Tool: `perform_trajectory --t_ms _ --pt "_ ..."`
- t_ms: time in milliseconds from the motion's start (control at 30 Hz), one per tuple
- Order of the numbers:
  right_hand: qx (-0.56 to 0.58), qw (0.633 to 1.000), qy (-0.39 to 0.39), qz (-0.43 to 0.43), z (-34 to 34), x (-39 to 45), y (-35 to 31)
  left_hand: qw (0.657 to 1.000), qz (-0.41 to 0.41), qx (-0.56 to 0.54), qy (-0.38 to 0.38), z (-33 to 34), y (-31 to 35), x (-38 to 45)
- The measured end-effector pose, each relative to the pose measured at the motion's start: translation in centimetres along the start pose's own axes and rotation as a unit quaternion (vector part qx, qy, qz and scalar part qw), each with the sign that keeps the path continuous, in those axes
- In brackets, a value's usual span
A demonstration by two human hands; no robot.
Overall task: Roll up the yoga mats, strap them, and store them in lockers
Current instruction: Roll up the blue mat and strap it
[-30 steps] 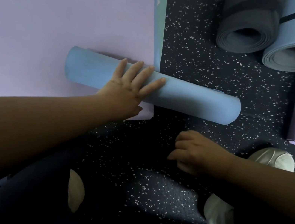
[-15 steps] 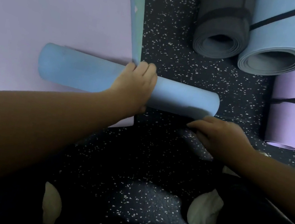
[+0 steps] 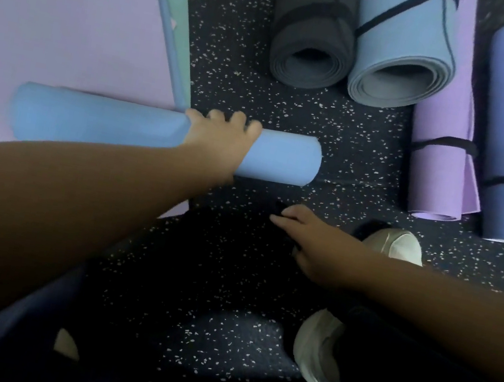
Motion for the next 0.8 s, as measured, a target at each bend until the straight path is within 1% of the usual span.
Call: perform_trajectory --t_ms 67,100,167,233,300,367,433,500,533,600,667,733,800 --pt "-0.041 0.999 -0.020 -0.005 -1.2 -0.8 -1.1 0.999 0.012 -0.028 -0.014 -1.5 -1.2 0.0" --pt "-0.060 0.998 -0.021 -0.004 -2.0 -1.3 -1.6 0.999 0.012 -0.040 -0.006 -2.5 -1.9 -0.2" --pt "-0.083 0.997 0.001 -0.003 -4.0 -2.9 -2.8 0.998 0.015 -0.062 0.029 -4.8 -3.2 -1.3" --pt "-0.090 0.995 0.041 -0.003 -6.1 -5.0 -3.8 0.994 0.015 -0.090 0.060 -7.4 -4.5 -3.1" --pt "-0.083 0.992 0.097 0.008 -8.2 -7.4 -4.5 0.985 -0.004 -0.150 0.086 -10.4 -5.8 -5.4" --pt "-0.047 0.982 0.180 0.012 -10.6 -10.4 -5.5 0.965 -0.029 -0.227 0.126 -13.7 -6.8 -8.3" --pt "0.011 0.965 0.263 0.003 -12.8 -13.8 -7.0 0.934 -0.043 -0.307 0.176 -16.6 -7.4 -11.8" --pt "0.081 0.941 0.328 0.000 -14.5 -17.3 -9.3 0.898 -0.045 -0.372 0.230 -19.2 -7.9 -15.6" --pt "0.134 0.923 0.361 -0.012 -15.0 -19.1 -10.6 0.880 -0.045 -0.399 0.256 -20.2 -8.1 -17.5" --pt "0.252 0.867 0.428 -0.036 -15.2 -22.7 -13.3 0.843 -0.049 -0.447 0.296 -21.7 -8.1 -21.3" --pt "0.335 0.815 0.471 -0.037 -14.5 -25.9 -16.1 0.811 -0.046 -0.486 0.322 -22.3 -7.4 -24.9" --pt "0.422 0.752 0.499 -0.084 -13.3 -28.4 -18.9 0.795 -0.032 -0.506 0.333 -22.8 -6.2 -28.2" --pt "0.489 0.683 0.523 -0.149 -11.9 -30.8 -21.8 0.789 -0.016 -0.510 0.342 -23.1 -4.8 -31.4"
Point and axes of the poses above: each hand's wrist, its own x-axis towards the middle knuckle, its own z-axis out of the palm, y = z × x, the point moved 3 cm from there along x, towards the middle knuckle, and after that the axes turned 5 degrees about x, right-handed, at the moved point
